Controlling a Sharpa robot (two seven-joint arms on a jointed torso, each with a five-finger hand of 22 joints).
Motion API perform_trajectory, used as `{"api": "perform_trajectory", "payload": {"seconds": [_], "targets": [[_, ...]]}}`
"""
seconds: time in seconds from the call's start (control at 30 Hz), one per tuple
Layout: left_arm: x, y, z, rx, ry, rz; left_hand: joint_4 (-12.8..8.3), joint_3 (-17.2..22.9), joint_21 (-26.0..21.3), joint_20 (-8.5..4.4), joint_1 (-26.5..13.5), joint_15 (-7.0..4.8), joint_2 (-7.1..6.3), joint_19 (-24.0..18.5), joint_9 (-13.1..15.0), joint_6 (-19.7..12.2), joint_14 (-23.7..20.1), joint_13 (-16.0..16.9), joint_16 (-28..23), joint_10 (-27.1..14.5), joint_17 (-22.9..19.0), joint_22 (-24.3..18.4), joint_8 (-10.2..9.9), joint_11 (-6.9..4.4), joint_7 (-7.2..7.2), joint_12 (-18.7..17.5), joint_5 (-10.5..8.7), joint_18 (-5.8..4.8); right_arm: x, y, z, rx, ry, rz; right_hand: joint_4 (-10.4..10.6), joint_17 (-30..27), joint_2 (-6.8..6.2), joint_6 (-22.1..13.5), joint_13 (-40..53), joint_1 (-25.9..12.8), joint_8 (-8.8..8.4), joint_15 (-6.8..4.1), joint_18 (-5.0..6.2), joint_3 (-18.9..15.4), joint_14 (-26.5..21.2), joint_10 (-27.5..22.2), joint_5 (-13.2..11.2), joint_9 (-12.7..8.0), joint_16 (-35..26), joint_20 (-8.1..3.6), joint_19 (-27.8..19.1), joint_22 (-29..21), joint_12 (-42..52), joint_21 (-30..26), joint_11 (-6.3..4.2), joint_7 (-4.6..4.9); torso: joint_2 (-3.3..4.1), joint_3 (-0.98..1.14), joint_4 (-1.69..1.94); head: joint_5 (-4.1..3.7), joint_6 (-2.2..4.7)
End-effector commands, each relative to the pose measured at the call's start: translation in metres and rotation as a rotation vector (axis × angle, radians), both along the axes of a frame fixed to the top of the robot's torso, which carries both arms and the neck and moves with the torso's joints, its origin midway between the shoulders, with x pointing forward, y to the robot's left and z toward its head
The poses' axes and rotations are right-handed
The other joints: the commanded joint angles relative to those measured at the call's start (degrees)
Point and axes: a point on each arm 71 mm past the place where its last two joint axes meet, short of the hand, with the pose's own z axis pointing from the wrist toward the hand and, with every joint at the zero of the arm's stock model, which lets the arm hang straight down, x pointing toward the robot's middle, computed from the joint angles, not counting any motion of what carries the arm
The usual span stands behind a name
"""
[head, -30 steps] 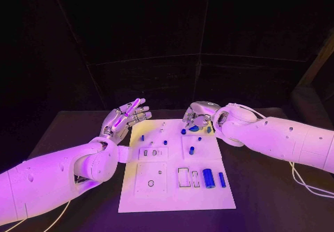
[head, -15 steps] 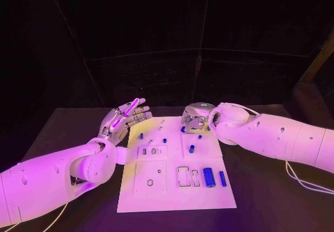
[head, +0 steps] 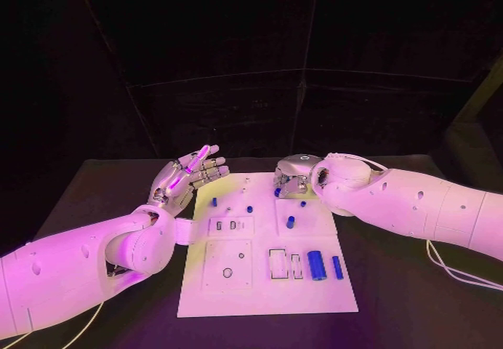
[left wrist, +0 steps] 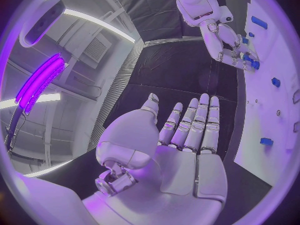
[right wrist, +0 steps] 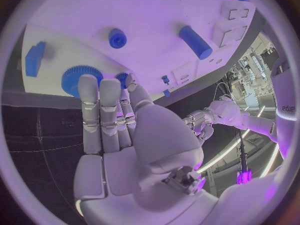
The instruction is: Assemble the parts on the task board
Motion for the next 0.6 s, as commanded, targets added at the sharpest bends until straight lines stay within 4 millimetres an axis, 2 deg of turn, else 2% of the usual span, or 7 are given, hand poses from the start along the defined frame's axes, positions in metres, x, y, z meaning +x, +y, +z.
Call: {"api": "perform_trajectory", "payload": {"seconds": [0.03, 0.2, 0.33, 0.43, 0.6], "targets": [[-0.0014, 0.0011, 0.0101, -0.055, -0.107, 0.013, -0.2, 0.2, -0.1, 0.04, 0.7, 0.18, -0.08, 0.2, -0.1, -0.1, 0.4, 0.0, -0.4, 0.2, -0.1, -0.1, -0.2, 0.04, 7.14, 0.0, 0.24, 0.51, 0.0007, 0.0008, -0.0002, -0.028, 0.008, 0.006, 0.1, 0.1, 0.89, 0.2, 0.0, 0.0, -0.02, 0.19, -0.52, 0.5, 0.3, 0.0, 0.3, 0.1, 0.4, 0.00, 0.1, 0.2, 0.0, 0.4, -0.21, -0.20, 0.10, 0.11, 0.03, 0.33, -0.32], [-0.0008, 0.0009, 0.0101, -0.055, -0.105, 0.011, -0.3, 0.2, -0.1, 0.04, 0.7, 0.19, -0.05, 0.1, -0.1, -0.2, 0.3, 0.0, -0.5, 0.1, -0.1, -0.2, -0.2, 0.05, 7.15, -0.1, 0.24, 0.50, 0.0021, 0.0019, -0.0010, -0.032, 0.011, 0.008, 0.1, 1.5, 1.37, 0.7, 0.0, 0.0, 0.05, 0.11, -0.67, 0.9, 0.2, 0.4, 0.1, 0.1, 1.8, -0.06, 0.3, 1.4, 0.0, 1.4, -0.34, -0.31, 0.14, 0.18, 0.09, 0.28, -0.70], [-0.0007, 0.0015, 0.0107, -0.054, -0.103, 0.011, -0.3, 0.2, -0.2, 0.04, 0.7, 0.21, -0.02, 0.0, -0.1, -0.3, 0.3, 0.0, -0.5, 0.0, -0.2, -0.2, -0.3, 0.07, 7.16, -0.2, 0.24, 0.49, 0.0024, 0.0019, -0.0012, -0.033, 0.012, 0.006, 0.1, 3.0, 1.81, 1.2, 0.1, -0.2, 0.12, 0.02, -0.88, 1.4, 0.4, 0.9, 0.0, 0.1, 3.3, -0.12, 0.7, 3.0, 0.1, 2.6, -0.49, -0.44, 0.30, 0.19, 0.02, 0.54, -0.55], [-0.0003, 0.0015, 0.0108, -0.054, -0.101, 0.010, -0.3, 0.3, -0.2, 0.04, 0.7, 0.22, 0.00, -0.1, -0.1, -0.3, 0.3, 0.0, -0.6, -0.1, -0.2, -0.2, -0.3, 0.08, 7.16, -0.2, 0.24, 0.47, 0.0032, 0.0023, -0.0012, -0.031, 0.009, 0.005, 0.0, 5.4, 2.61, 2.2, 0.1, 0.3, 0.38, -0.25, -1.27, 2.3, 0.7, 1.9, -0.1, 0.2, 5.5, -0.29, 1.8, 5.7, 0.3, 4.4, -0.82, -0.75, 0.42, 0.23, 0.11, 0.45, -0.71], [0.0006, 0.0017, 0.0105, -0.052, -0.099, 0.010, -0.4, 0.3, -0.3, 0.04, 0.7, 0.24, 0.04, -0.1, -0.2, -0.4, 0.3, -0.1, -0.7, -0.2, -0.2, -0.3, -0.4, 0.09, 7.17, -0.3, 0.24, 0.45, 0.0043, 0.0027, 0.0004, -0.017, -0.011, 0.001, 0.0, 8.5, 3.60, 3.9, 0.2, 1.1, 0.68, -0.59, -1.87, 4.3, 1.1, 3.7, -0.9, 0.3, 8.6, -0.65, 3.3, 9.6, 0.4, 7.3, -1.25, -1.08, 0.44, 0.25, 0.04, 0.51, -0.82]]}}
